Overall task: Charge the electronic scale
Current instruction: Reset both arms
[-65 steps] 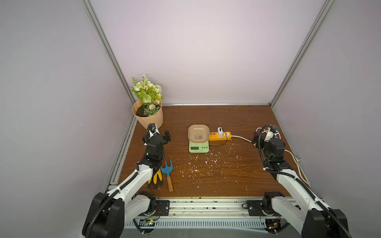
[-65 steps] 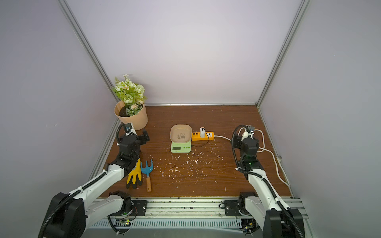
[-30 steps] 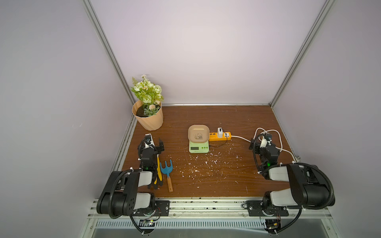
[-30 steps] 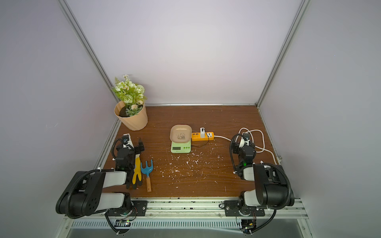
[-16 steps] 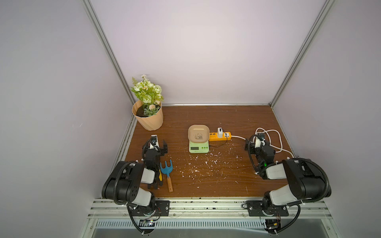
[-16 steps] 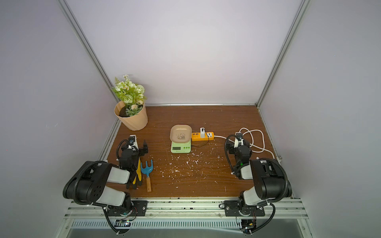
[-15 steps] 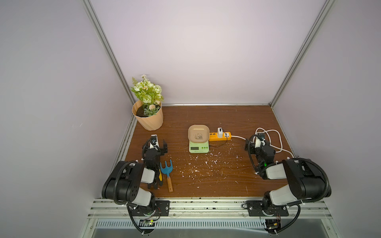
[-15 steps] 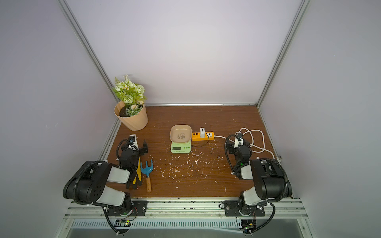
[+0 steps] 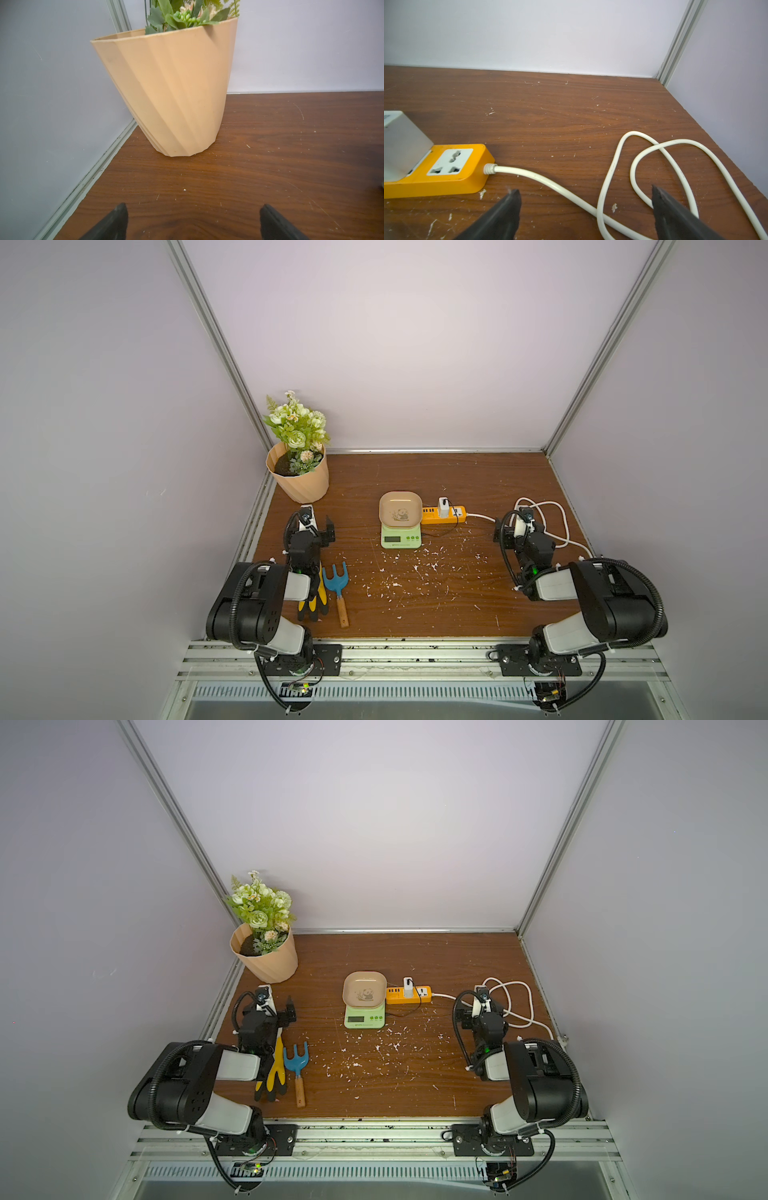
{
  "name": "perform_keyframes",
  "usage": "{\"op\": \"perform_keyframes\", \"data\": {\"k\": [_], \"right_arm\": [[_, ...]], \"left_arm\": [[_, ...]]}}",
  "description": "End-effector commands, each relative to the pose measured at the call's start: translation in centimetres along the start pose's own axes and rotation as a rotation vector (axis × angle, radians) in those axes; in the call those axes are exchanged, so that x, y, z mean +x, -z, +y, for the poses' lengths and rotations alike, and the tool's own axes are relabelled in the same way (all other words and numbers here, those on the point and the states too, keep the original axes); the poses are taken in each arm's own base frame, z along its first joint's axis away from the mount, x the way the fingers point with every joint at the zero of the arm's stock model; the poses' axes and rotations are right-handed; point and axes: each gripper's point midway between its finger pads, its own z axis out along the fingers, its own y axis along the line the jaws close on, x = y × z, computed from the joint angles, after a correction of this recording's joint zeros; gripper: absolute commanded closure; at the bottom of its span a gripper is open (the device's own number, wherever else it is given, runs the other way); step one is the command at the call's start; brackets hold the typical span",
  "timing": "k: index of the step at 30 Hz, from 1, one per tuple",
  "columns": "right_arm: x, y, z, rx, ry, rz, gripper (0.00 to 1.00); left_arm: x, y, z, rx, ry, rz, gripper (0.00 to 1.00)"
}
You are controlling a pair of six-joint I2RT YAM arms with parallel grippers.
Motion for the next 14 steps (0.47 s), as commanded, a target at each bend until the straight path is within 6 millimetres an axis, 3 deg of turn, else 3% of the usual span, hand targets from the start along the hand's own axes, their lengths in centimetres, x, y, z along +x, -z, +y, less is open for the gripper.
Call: {"op": "perform_keyframes", "data": {"k": [1,14], "right_arm": [[-2.13,-0.4,-0.11,0.002,0.009,-0.067,0.0],[-2.14,-0.4,-0.12,0.002,0.009,-0.067,0.0]], "left_arm": [[-0.55,-0.25,0.68,-0.029,0.023,-0.016,0.01],[-0.49,-0.26,0.67,-0.029,0.022,-0.014,0.01]]}}
